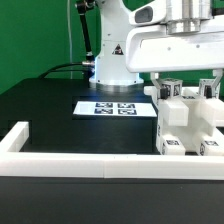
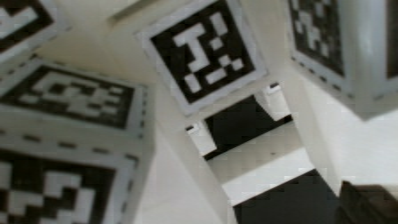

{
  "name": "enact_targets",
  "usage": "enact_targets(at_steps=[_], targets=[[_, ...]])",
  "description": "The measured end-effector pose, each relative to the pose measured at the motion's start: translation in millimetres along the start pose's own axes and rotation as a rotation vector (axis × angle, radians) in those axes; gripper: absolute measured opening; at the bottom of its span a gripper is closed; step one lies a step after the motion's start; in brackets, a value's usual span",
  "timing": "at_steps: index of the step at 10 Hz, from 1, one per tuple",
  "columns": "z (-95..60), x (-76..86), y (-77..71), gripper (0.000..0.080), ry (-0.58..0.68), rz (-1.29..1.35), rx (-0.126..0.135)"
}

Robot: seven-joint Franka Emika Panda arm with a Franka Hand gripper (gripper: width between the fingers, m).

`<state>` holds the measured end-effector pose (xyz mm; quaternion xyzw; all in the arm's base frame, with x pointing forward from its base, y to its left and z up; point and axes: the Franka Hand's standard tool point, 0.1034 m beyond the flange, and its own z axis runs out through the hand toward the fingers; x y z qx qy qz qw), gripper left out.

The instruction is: Assemble chair

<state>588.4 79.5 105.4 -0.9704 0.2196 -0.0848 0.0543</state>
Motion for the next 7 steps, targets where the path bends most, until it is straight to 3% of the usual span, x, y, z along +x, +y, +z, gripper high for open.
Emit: enact_targets(at_steps=[4,7], targets=[[-26.6,3.9,11.9,0.0649,-0.038,-0.023,0.013],[-44.3,-17.9,22.6,0.0649,-0.058,-0.018,0.030]])
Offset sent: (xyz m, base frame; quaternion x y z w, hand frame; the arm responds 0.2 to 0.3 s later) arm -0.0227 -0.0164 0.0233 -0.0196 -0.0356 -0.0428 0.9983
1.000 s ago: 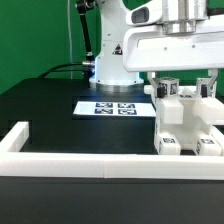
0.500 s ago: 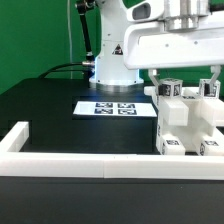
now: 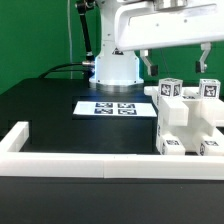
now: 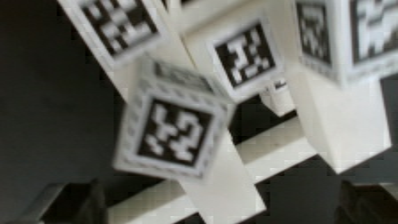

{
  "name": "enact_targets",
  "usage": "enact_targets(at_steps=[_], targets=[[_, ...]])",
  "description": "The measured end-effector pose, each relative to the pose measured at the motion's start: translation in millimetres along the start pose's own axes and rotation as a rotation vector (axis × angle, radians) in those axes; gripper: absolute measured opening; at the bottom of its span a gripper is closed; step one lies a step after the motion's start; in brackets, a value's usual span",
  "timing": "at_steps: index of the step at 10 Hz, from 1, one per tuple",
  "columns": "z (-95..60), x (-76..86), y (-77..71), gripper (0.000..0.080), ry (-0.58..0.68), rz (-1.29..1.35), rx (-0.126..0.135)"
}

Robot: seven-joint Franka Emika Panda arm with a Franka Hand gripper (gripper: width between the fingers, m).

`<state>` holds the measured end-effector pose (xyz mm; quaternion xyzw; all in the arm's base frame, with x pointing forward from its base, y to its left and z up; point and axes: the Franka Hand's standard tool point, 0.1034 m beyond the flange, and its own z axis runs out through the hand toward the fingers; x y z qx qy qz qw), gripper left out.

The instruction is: Assemble chair

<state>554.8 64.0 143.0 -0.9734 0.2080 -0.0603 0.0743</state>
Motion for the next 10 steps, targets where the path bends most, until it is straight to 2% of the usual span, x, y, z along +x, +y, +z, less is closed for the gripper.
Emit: enact_targets(at_steps=[3,5,8,10], targets=[[2.6,-0.1,1.1,0.0649,-0.003,0.001,-0.003],[5.3,-1.7,3.2,0.0649,-0.006,-0.190,-0.016],[5.2,3.5,8.3,0.0649,-0.047,-0.427,-0.009],[6.1,3.4,8.7,0.0649,-0.045,-0.395,-0.012]])
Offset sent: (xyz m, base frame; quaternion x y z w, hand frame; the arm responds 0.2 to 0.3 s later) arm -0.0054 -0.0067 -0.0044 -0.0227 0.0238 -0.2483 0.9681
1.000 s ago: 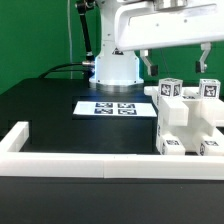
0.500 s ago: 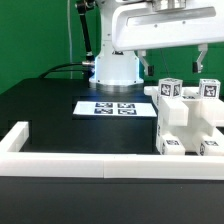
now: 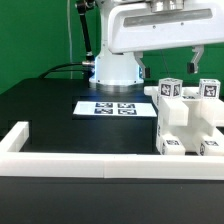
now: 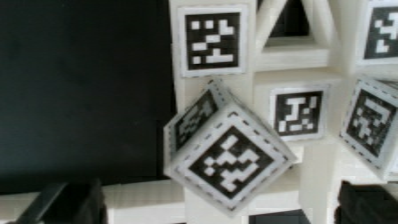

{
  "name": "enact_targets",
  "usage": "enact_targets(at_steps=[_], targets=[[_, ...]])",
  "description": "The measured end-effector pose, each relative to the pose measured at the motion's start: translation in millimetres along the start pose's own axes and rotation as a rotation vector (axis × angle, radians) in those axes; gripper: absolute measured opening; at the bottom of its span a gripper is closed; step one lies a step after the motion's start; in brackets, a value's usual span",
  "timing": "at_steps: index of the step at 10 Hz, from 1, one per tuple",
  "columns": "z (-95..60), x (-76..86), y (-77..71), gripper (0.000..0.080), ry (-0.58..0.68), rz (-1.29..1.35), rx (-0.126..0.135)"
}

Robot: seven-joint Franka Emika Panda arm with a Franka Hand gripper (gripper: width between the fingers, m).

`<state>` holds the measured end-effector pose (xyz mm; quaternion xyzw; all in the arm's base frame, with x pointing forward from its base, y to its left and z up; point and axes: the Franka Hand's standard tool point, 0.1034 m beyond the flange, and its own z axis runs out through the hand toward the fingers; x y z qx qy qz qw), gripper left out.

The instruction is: Assemble chair

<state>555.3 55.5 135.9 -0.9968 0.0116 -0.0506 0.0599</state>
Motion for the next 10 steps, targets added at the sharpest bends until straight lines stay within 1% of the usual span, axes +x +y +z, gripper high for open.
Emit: enact_targets(at_steps=[2,3,6,10], targets=[[0.2,-0.1,0.5,0.0649,0.000,-0.005,-0.001],[1.2,-0.5,1.3,0.0649,-0.004,-0.106,-0.005],[11.0,-2.5,-0.4,0.0649,-0.021,-0.262,-0.009],[12.5,-2.9,0.5,0.0649,-0.022,-0.260,-0.015]])
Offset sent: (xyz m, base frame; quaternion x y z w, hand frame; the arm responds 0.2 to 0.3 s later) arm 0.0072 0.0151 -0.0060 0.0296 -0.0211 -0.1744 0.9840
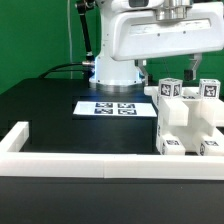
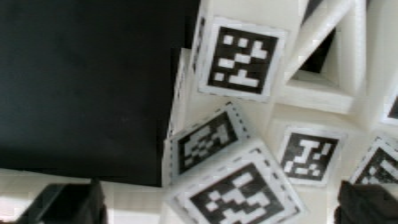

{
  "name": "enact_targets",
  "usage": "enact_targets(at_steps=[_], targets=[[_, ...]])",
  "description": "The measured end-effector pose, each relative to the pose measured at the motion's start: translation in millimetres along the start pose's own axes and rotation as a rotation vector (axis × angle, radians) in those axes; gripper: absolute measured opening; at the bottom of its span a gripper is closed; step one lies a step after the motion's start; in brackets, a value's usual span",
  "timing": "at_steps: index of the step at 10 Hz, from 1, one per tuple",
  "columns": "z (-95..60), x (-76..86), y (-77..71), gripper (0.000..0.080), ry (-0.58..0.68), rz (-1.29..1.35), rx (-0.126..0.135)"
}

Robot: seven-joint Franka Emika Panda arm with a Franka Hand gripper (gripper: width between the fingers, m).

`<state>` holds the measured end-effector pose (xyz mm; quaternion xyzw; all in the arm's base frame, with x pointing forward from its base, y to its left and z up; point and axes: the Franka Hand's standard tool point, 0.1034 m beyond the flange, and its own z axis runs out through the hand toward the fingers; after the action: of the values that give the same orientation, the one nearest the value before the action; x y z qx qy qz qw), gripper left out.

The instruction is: Assemble chair

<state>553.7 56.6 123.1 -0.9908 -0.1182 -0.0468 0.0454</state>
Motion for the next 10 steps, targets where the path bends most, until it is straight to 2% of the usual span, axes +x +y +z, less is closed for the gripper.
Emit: enact_targets(at_steps=[3,8,9,10], targets=[[4.8,-0.7,-9.2,0.0649,-0.007,-0.093,-0.021],[4.4,-2.2,-3.8,0.0649,-0.010,-0.088,-0.024],[4.3,-2.3,-3.5,0.0555,-0.010,-0.084,-0.024],[4.5,-2.4,-3.5,0.0418,-0.010,-0.084,-0.024]])
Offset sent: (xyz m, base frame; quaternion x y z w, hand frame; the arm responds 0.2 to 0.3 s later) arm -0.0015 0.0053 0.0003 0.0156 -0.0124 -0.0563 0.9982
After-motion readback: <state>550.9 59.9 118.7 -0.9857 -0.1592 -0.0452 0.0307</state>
